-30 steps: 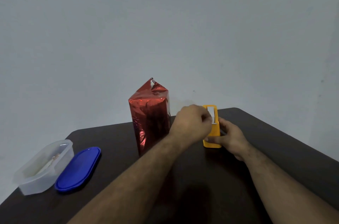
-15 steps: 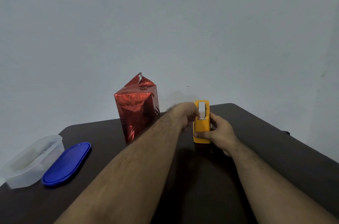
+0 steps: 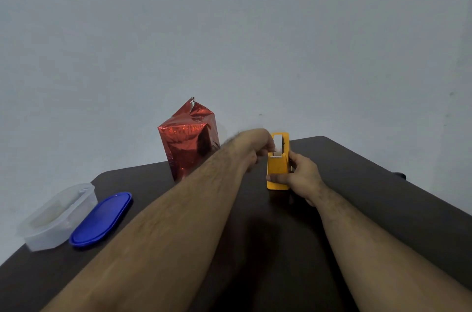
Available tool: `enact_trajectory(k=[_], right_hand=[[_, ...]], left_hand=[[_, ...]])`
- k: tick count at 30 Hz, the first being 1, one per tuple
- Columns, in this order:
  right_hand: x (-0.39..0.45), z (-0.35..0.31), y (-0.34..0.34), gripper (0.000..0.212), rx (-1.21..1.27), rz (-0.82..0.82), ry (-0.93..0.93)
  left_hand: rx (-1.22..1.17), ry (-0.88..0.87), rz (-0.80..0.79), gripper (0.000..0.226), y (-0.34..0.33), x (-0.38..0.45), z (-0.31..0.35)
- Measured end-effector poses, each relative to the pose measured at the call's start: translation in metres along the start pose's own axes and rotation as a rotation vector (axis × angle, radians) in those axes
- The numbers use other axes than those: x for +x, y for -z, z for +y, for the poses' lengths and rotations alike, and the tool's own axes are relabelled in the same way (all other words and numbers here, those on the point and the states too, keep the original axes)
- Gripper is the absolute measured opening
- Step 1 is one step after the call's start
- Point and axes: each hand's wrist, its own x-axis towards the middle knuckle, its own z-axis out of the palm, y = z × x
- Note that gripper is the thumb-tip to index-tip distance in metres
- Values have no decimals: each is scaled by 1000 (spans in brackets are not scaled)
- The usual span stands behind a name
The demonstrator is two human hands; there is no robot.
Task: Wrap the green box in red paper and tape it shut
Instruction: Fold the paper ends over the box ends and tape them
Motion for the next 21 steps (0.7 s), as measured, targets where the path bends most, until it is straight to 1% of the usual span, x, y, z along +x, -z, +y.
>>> enact_trajectory(k=[2,4,6,7,10,13,15,18,21], right_hand=[[-1,0,0,98,-10,4,-1],[-1,1,1,100,-13,0,-9],[-1,1,3,94,-3,-23,-17],[0,3,4,92,2,-42,-21],[1,5,8,87,40,-80,-46],[3,7,10,75,65,-99,-24],[4,9,8,77,72,-98,-20],[6,11,7,78,68,-96,-27],[5,9,7,82,52,-101,-4]], left_hand=[[-11,-6,6,15,-3,-2,-9],[-44,-21,19,10,-9,-2,-18],[-71,-67,73,11,-16,0,-26],[-58,-92,106,13,-19,1,-30],[15,-174,194,12,-23,1,-37],[7,-219,217,17,-27,-1,-40],[-31,-219,238,15,-27,-1,-42],[-28,-190,265,13,-28,2,-46],[-38,-158,257,22,-31,6,-54]])
